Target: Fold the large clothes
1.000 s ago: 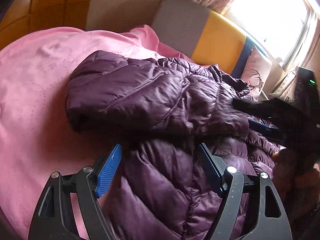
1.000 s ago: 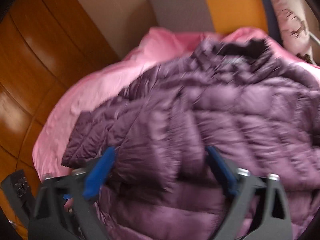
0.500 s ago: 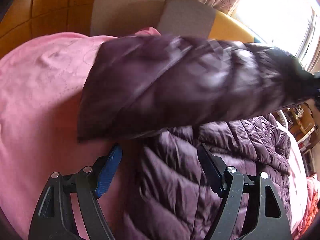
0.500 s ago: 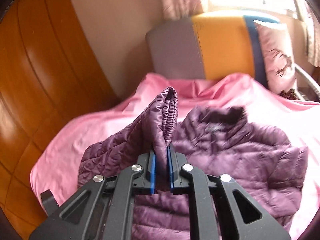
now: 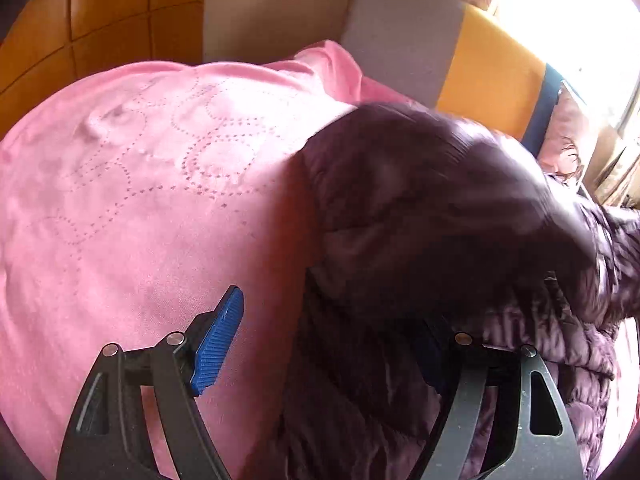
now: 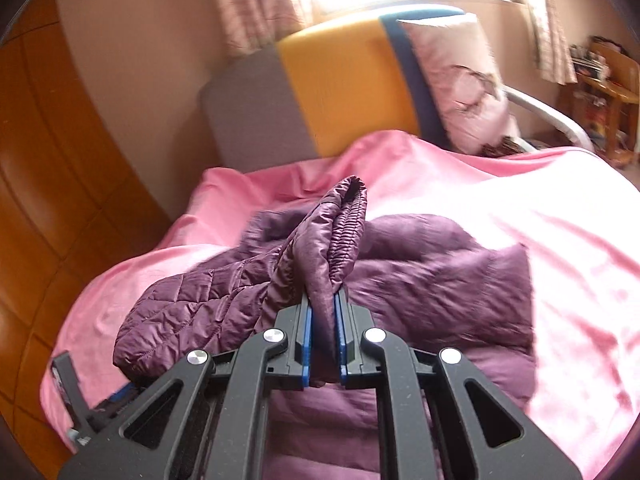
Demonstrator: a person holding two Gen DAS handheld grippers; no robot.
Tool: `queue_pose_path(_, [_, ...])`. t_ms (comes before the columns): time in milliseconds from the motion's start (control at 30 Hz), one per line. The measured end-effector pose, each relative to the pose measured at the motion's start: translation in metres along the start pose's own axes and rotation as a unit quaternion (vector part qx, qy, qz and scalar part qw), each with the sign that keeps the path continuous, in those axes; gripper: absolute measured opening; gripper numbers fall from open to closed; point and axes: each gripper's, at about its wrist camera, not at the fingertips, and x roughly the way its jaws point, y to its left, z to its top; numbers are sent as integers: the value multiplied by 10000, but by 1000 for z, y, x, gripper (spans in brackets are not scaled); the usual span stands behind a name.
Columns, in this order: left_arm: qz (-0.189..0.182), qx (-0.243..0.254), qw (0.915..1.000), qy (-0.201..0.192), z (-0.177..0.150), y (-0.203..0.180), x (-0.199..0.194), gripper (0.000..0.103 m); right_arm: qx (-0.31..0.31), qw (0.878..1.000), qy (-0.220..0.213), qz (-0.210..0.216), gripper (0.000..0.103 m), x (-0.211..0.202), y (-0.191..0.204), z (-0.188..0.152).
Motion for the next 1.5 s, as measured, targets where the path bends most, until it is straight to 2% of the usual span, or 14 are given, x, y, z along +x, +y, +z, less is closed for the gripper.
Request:
queue_pose_path(167, [2,-259,9995,172,-3,13,14,74,349,9980,283,-436,8,11,-45,-25])
queue_pose_path(333, [137,-100,9996,213,-3,10,18,71,611,9938,564,-743,8,26,-78,-48])
queue_pose_path(533, [178,-10,9995,250,-5,10,14,71,388,9909,796,-1015,9,46,-92,-62])
queue_pose_path(633, [149,-87,9998,133,-7,18,-3,77,290,9925,721,-946,18,39,-94,-60])
queue_pose_path(700, [93,-89,9998,-132,-7,24,-21,77,287,9925,640,-1005,47,28,-95,-58])
queue_pose_path(800, [-15,185,9961,-859,-4,21,-59,82,196,9945,232,-999,55,2,-84,-53])
queue_pose_path(833, [-137,282,9945,-996,-1,16,-66,83,147,9954,125,-933,58,-4,-76,-50])
queue_pose_path(900, [-360,468,9918,-1133,6,3,-72,85,11,9973,-10,-739,71,-9,-58,-44])
queue_pose_path(933, [-581,651,9896,-1140,13,-10,-71,90,-38,9976,-14,-692,73,-7,-51,-42])
queue_pose_path(1067, [-1021,1063,9848,-915,31,-48,-51,90,-247,9976,100,-643,81,20,-25,-34])
queue_pose_path(1200, [-1106,1282,9844,-482,36,-79,-14,90,-350,9962,332,-721,86,54,-16,-29])
queue_pose_path(1267, [-944,1187,9883,-192,34,-76,9,90,-406,9946,443,-851,87,71,-17,-30])
queue_pose_path(1333, [-998,1029,9896,69,28,-68,28,90,-477,9934,525,-907,88,85,-21,-33])
queue_pose_path(1500, [-1087,946,9895,100,17,-60,41,90,-649,9913,638,-949,90,111,-29,-47])
